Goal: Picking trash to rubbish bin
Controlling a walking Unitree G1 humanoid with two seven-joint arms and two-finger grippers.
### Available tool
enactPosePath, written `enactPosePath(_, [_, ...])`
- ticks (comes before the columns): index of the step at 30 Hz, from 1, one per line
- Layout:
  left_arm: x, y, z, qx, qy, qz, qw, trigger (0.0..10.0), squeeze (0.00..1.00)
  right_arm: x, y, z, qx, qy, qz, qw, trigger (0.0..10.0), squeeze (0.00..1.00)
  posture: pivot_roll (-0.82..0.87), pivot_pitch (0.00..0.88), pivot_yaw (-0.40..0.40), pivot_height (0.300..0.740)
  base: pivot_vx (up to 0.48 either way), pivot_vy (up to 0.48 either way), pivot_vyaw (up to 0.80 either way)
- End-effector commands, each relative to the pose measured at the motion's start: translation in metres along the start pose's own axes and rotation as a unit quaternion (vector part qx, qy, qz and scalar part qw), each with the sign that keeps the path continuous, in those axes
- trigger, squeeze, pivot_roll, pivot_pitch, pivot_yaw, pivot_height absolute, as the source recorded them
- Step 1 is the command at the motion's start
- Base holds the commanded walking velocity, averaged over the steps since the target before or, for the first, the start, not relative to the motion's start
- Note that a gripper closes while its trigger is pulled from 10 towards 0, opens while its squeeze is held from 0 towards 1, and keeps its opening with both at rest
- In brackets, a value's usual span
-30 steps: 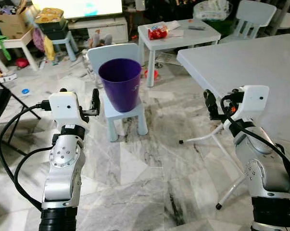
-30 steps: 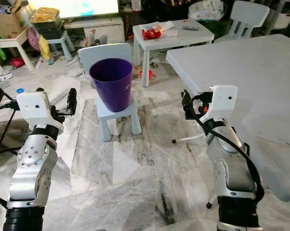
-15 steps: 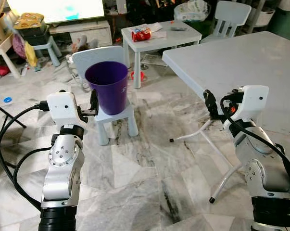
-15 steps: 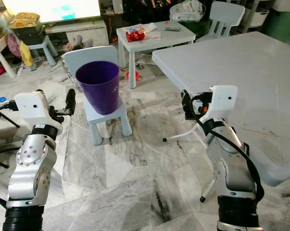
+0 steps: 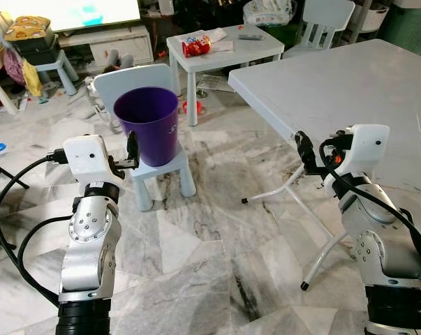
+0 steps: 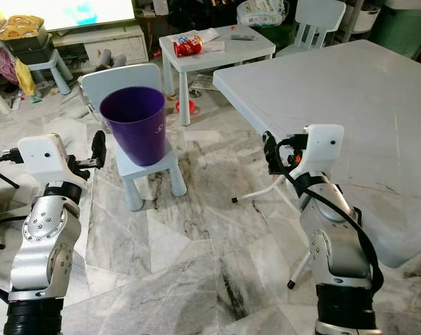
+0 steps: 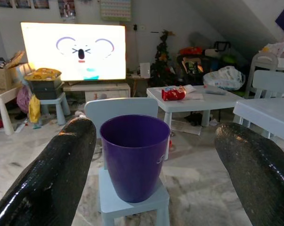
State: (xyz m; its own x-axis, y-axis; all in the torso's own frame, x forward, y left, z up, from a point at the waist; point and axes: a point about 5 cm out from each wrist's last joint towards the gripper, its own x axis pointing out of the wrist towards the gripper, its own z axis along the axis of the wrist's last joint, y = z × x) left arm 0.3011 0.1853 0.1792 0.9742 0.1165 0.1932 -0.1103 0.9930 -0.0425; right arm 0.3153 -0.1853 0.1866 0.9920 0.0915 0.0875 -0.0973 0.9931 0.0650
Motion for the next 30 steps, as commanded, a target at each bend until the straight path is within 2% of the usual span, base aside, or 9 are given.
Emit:
enactPosePath(1, [0.0012, 0.002, -0.0002, -0.003, 0.004, 0.004, 1.0, 10.0, 0.0, -0.0005, -0.0019, 0.0045, -0.008, -0.003, -0.004, 1.0, 10.0, 0.0, -0.01, 0.054, -0.009, 0.74, 0.0, 0.0, -0.8])
enactPosePath(25, [0.0018, 0.0028, -0.001, -0.01, 0.005, 0.007, 1.0, 10.0, 0.0, -0.0009, -0.0021, 0.0054, -0.011, -0.005, -0.005, 1.0, 10.0, 0.0, -0.01, 0.056, -0.009, 0.74, 0.0, 0.0, -0.79])
enactPosePath(30, [0.0015, 0.0027, -0.0007, -0.01, 0.003, 0.004, 1.0, 10.0, 0.0, -0.0012, -0.0019, 0.0059, -0.012, -0.008, -0.004, 1.0, 10.0, 0.0, -0.01, 0.056, -0.009, 0.74, 0.0, 0.0, -0.08])
